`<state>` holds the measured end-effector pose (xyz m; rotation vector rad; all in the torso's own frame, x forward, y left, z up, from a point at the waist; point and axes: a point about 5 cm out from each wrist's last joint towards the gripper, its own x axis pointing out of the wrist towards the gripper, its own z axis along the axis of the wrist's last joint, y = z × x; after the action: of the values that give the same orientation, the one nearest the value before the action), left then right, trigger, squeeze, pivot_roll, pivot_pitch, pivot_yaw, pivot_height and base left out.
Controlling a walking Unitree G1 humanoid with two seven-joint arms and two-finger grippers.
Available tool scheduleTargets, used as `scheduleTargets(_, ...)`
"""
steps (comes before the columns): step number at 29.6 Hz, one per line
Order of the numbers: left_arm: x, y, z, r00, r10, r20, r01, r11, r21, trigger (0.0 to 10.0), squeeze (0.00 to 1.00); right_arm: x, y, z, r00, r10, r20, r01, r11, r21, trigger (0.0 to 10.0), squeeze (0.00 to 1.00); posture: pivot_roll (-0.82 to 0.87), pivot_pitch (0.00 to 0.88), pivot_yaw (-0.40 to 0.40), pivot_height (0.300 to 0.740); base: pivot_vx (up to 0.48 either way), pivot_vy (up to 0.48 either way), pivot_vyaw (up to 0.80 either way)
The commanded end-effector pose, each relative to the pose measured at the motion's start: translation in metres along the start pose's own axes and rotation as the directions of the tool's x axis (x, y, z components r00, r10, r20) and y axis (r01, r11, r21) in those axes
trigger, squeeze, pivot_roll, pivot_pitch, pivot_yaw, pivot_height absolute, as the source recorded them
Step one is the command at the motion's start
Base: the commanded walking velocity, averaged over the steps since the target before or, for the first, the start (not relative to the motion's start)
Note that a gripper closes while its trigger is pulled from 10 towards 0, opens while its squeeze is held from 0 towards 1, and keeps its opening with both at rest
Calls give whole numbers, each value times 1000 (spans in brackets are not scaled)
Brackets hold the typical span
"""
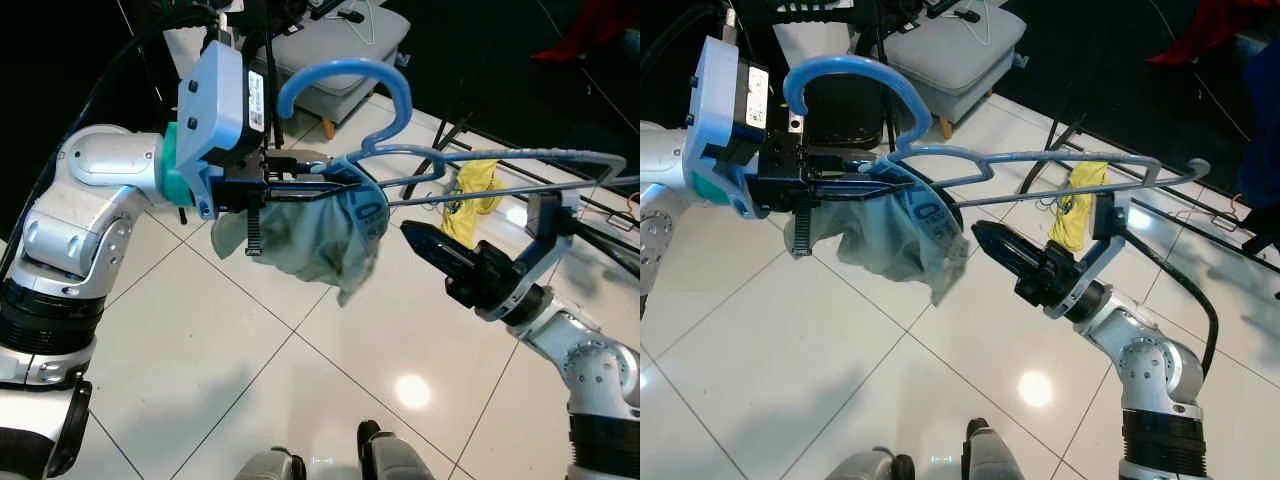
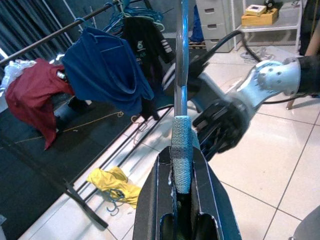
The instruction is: Hang hanger
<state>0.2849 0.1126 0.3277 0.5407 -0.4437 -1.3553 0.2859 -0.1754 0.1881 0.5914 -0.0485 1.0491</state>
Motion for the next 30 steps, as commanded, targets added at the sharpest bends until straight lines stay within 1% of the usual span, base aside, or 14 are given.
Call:
scheduleTargets(1,0,0,6,1000,-16,14,16,1000,20,10000,0,9,-4,-3,1000,10,-19,-10,1000,-9,10000,0,51,138,105,740,0,0,0)
scheduleTargets(5,0,0,7,1000,-15,17,14,1000,21,10000,0,20,-7,-2,999,31,-40,-32,999,-21,10000,0,56,136,101,740,0,0,0)
scheduleTargets(9,0,0,7,1000,-14,16,13,1000,23,10000,0,25,-8,-1,998,36,-49,-37,999,-30,10000,0,56,136,101,740,0,0,0)
scheduleTargets(10,-1,0,7,1000,-25,13,25,1000,13,7255,0,26,-9,1,998,36,-54,-38,999,-37,10000,0,57,136,100,740,0,0,0)
scheduleTargets(12,-1,-1,7,999,-34,11,34,999,5,7255,0,27,-9,2,998,36,-58,-39,998,-42,10000,0,57,136,100,740,0,0,0)
scheduleTargets(13,-2,-1,7,999,-44,12,44,999,0,0,0,28,-10,3,997,39,-63,-42,998,-46,10000,0,57,136,100,740,0,0,0)
scheduleTargets(19,-2,-1,8,999,-43,10,43,999,-2,0,0,32,-9,1,995,60,-83,-64,997,-47,10000,0,59,138,97,740,0,0,0)
scheduleTargets(20,-1,-1,7,999,-39,2,39,999,0,10000,0,32,-11,-1,993,58,-99,-63,997,-48,10000,0,59,138,97,740,0,0,0)
scheduleTargets(22,-1,-1,7,999,-39,2,39,999,0,10000,0,32,-11,-1,993,58,-99,-63,997,-48,10000,0,59,138,97,740,0,0,0)
scheduleTargets(24,-1,-1,9,999,-45,3,45,999,-5,10000,0,31,-17,-12,987,39,-156,-46,998,-44,10000,0,59,139,101,740,0,0,0)
scheduleTargets(26,-1,-1,9,999,-45,3,45,999,-5,10000,0,31,-17,-12,987,39,-156,-46,998,-44,10000,0,59,139,101,740,0,0,0)
scheduleTargets(28,-1,-1,11,998,-54,8,54,998,-8,10000,0,32,-19,-17,983,34,-180,-41,998,-37,10000,0,60,139,101,740,0,0,0)
scheduleTargets(29,0,-3,14,997,-69,20,70,998,-8,10000,0,33,-24,-24,975,17,-223,-26,999,-41,10000,0,64,137,102,740,0,0,0)
scheduleTargets(30,0,-3,14,997,-69,20,70,998,-8,10000,0,33,-24,-24,975,17,-223,-26,999,-41,10000,0,64,137,102,740,0,0,0)
